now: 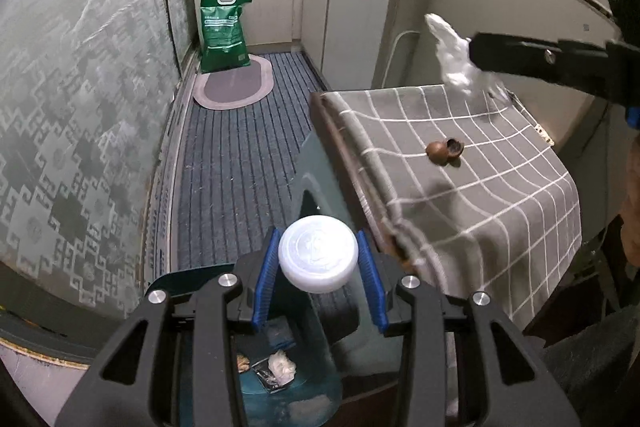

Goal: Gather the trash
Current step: 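Carry white ball and tissues over the teal bin and release both, then move both open tools back toward the brown nut and shell, then grasp the nut shell with the right tool while the left tool grasps the brown nut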

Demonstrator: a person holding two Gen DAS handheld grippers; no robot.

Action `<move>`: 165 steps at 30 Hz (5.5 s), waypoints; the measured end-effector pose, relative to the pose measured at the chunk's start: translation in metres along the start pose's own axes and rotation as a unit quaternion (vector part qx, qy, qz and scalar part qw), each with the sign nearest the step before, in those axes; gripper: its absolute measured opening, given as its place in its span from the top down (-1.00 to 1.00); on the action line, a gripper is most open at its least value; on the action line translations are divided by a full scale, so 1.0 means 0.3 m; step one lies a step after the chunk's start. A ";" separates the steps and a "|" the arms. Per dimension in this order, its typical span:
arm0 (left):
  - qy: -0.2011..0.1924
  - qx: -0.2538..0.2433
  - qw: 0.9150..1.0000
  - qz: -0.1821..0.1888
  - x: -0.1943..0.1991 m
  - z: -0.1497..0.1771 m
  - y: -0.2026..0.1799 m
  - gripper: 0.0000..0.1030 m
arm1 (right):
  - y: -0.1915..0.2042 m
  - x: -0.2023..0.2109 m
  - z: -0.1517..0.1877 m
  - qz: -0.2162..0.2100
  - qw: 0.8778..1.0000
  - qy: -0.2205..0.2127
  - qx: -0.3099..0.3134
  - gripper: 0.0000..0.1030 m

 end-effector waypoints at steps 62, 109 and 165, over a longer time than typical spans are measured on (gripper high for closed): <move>-0.048 0.073 0.992 -0.088 0.341 0.051 0.470 0.70 | 0.527 -0.585 0.197 -0.112 0.958 0.231 0.131 0.83; -0.111 0.022 0.993 -0.028 0.272 -0.098 0.018 0.15 | -0.037 -0.117 0.109 0.012 0.998 0.056 0.008 0.10; 0.003 -0.042 0.999 0.013 -0.211 -0.066 -0.357 0.15 | -0.343 0.089 0.300 0.057 0.996 0.064 -0.030 0.61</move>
Point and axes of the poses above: each gripper's, at about its wrist camera, not at the fingertips, and x roughly against the way its jaws point, y to its left, z to its underside, the point moved 2 cm from there along -x, roughly the way its jaws point, and after that the axes turned 15 degrees about x, right-handed, at the moved point
